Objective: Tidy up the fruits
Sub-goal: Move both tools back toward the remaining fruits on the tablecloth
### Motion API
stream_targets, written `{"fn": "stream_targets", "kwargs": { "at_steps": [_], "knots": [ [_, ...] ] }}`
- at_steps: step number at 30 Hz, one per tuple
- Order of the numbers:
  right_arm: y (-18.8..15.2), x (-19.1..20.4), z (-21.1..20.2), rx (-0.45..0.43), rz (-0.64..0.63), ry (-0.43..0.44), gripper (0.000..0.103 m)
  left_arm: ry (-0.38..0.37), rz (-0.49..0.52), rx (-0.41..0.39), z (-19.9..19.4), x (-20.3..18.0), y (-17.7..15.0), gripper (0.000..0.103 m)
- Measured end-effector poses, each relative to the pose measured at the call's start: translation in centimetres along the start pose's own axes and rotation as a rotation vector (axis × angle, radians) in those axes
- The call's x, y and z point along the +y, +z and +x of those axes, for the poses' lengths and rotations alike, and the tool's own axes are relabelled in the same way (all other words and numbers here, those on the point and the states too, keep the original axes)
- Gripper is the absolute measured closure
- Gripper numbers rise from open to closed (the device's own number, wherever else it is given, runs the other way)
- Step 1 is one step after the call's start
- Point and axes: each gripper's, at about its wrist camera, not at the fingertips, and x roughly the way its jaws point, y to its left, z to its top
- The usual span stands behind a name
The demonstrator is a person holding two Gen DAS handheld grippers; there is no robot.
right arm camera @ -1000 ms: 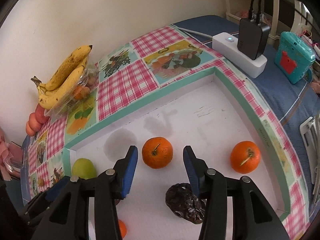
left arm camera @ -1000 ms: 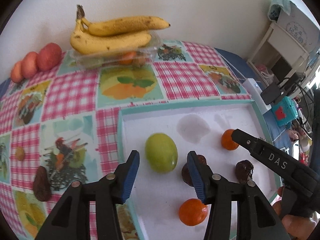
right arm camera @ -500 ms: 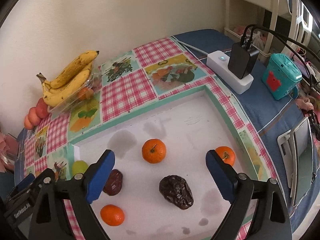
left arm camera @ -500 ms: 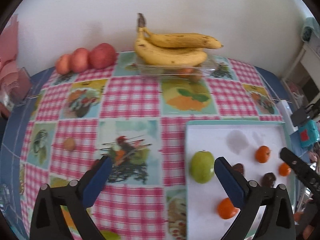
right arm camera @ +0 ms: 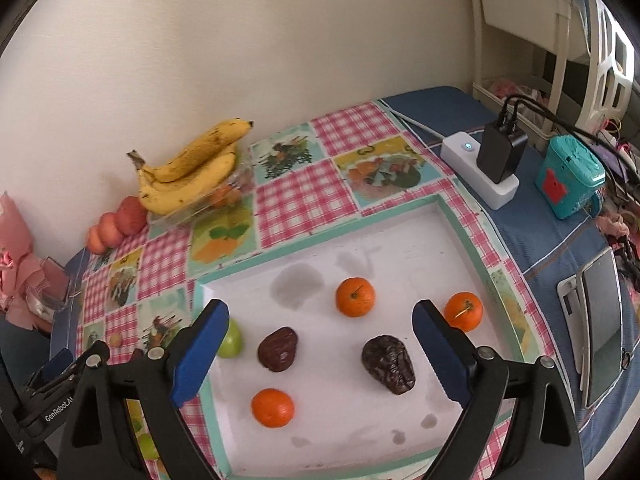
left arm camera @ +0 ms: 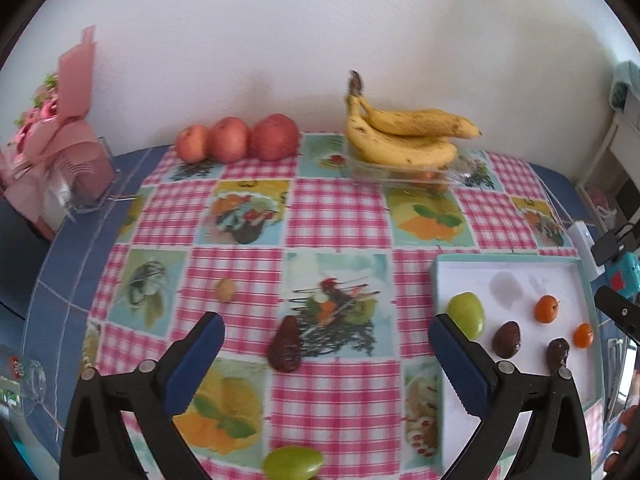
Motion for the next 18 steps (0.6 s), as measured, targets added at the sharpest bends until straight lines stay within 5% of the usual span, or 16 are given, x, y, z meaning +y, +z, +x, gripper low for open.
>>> {"fn": "stream_targets", "kwargs": {
  "at_steps": [8,18],
  "knots": [
    [-0.4,2.7,-0.3,0.032,-0.051,0.078,0.01,0.035,-0.096,-0.017,-2.2,4.9,-0.7,0.0],
    [-2.3,8.2,0.5,0.087,-0.128,0.179,0.01,0.096,-0.192,0.071,-1.1,9.3,-3.6,0.0]
  ]
}}
